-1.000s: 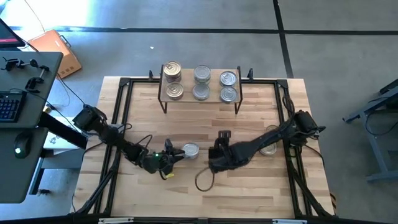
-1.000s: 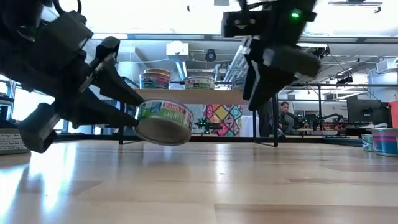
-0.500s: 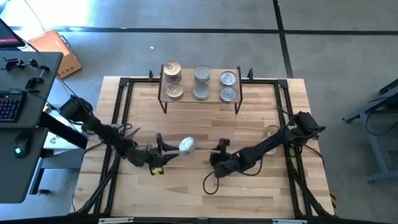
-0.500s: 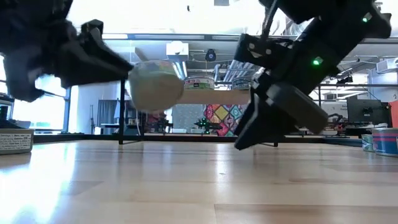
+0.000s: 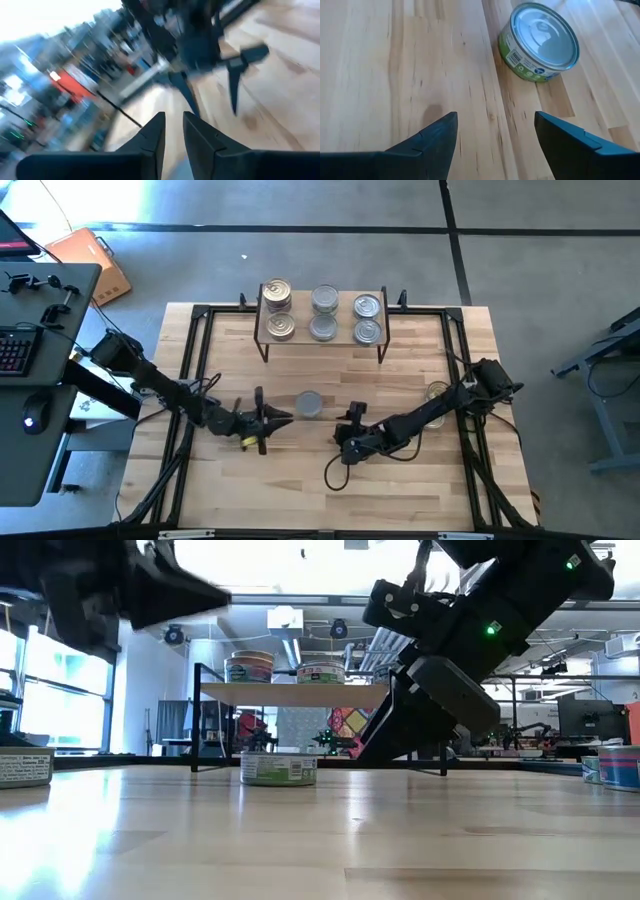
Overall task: Stack canned seafood by type on shelf
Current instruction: Stack the green and white tuna can on top of the green and white tuna can on the shelf
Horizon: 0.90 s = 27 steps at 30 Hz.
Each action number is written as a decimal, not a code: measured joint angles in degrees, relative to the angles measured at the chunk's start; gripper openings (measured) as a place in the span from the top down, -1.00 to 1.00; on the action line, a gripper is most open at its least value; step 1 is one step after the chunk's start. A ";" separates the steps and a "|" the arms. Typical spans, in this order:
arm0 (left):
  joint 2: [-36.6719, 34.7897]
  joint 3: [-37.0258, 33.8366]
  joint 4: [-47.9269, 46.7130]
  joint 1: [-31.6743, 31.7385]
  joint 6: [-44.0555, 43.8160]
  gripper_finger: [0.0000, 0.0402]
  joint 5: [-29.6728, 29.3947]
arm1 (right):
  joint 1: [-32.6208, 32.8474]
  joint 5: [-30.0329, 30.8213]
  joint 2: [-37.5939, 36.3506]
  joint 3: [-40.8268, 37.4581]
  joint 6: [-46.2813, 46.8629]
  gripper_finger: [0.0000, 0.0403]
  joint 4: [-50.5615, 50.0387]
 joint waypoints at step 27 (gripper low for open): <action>6.84 -0.15 -24.65 19.93 -35.79 1.00 18.14 | -22.43 -31.51 4.36 0.02 -16.96 -0.68 13.51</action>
